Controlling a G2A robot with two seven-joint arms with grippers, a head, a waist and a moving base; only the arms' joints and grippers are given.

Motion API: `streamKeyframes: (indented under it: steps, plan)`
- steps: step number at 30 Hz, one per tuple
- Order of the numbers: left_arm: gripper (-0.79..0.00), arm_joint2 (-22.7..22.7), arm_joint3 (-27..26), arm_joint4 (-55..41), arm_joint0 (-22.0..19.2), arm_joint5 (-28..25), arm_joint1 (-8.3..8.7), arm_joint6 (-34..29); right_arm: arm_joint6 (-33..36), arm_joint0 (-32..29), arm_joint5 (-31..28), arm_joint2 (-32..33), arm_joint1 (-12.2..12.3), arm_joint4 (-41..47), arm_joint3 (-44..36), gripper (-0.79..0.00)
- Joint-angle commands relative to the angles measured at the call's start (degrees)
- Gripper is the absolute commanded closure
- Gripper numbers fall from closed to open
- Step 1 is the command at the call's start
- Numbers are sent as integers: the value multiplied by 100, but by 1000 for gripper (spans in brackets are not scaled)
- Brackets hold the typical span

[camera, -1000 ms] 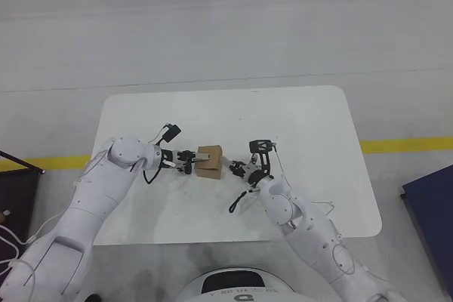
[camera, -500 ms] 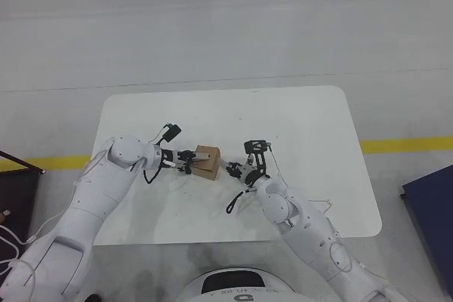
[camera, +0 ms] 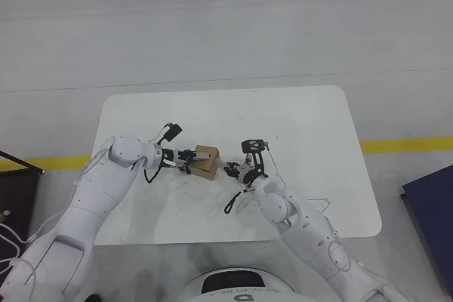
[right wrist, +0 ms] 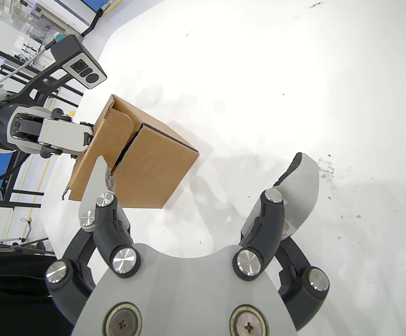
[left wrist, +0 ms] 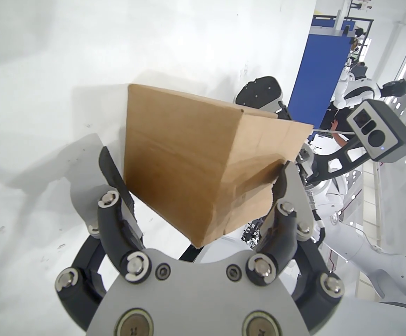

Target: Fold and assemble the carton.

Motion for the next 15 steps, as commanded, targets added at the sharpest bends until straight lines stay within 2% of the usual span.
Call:
streamKeyframes:
  steps: [1,15]
  plan:
    - [-785,-10,16,-15,-4,-21,0,-3,11,6,3,-6,-5,10,-8,-767]
    - [-785,-66,107,-93,-40,-106,5,-62,171,139,139,-140,-63,-74,47,-757]
